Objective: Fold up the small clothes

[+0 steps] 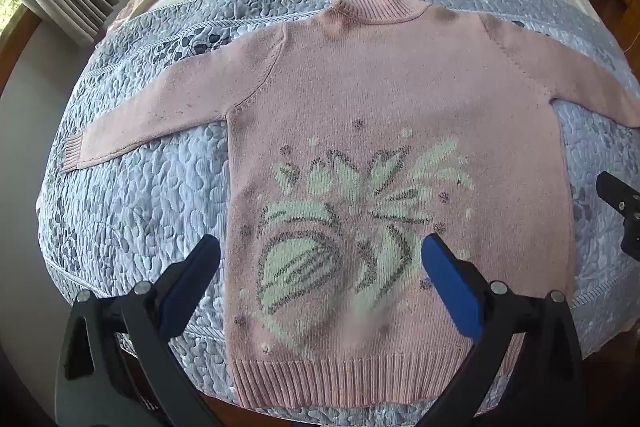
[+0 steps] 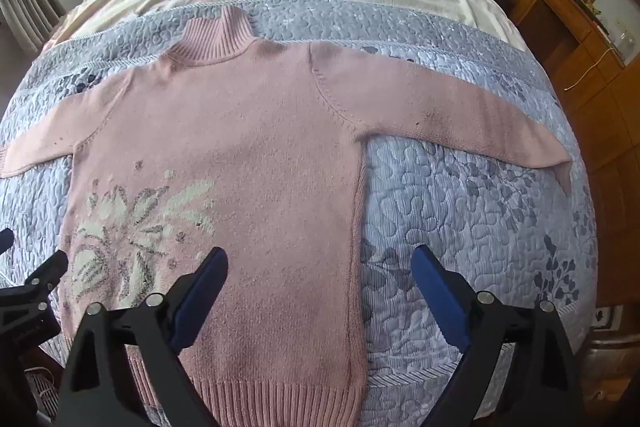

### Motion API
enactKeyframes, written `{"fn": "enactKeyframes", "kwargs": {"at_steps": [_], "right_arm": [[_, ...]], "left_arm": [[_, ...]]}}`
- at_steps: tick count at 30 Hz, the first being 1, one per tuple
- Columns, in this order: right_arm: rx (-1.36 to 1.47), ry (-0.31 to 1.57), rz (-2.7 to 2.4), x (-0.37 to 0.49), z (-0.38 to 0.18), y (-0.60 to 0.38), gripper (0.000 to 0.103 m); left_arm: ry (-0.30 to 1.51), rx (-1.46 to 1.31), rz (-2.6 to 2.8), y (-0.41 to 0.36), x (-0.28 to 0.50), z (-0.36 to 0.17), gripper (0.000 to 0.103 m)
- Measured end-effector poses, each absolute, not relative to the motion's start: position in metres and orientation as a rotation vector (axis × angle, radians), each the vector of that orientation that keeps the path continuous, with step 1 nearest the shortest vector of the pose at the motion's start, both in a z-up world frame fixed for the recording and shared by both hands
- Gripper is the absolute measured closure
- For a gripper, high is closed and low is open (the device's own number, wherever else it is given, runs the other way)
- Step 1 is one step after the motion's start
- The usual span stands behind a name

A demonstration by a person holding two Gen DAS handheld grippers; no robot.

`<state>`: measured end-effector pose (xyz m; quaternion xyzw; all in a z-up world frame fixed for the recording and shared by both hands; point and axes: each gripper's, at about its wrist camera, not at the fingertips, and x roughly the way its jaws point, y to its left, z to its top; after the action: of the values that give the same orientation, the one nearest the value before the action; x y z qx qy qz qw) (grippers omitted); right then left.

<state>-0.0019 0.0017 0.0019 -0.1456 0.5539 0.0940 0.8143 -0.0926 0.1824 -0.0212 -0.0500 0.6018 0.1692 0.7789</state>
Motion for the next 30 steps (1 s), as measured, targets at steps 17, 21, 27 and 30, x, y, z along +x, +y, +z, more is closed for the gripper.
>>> {"fn": "enactKeyframes", "kwargs": {"at_steps": [17,21,27,30], "right_arm": [[-0.268,1.209,0.222,0.003,-0.002,-0.003,0.009],[-0.267,1.211,0.225,0.003,-0.005,-0.004,0.009],[-0.271,1.211,0.228,0.002,-0.008,-0.001,0.009],[-0.269,1.211,0.228,0.002,-0.009,0.000,0.009]], "left_arm": [[1.272,-0.115,0.405,0.184,-0.092,-0.017,0.003],[1.270,-0.116,0.410,0.185,-0.092,-0.017,0.003],[1.269,-0.113,0.414,0.186,-0.093,-0.018,0.003],[1.271,-0.115,0.415,0.187,-0.093,-0.018,0.003]]}}
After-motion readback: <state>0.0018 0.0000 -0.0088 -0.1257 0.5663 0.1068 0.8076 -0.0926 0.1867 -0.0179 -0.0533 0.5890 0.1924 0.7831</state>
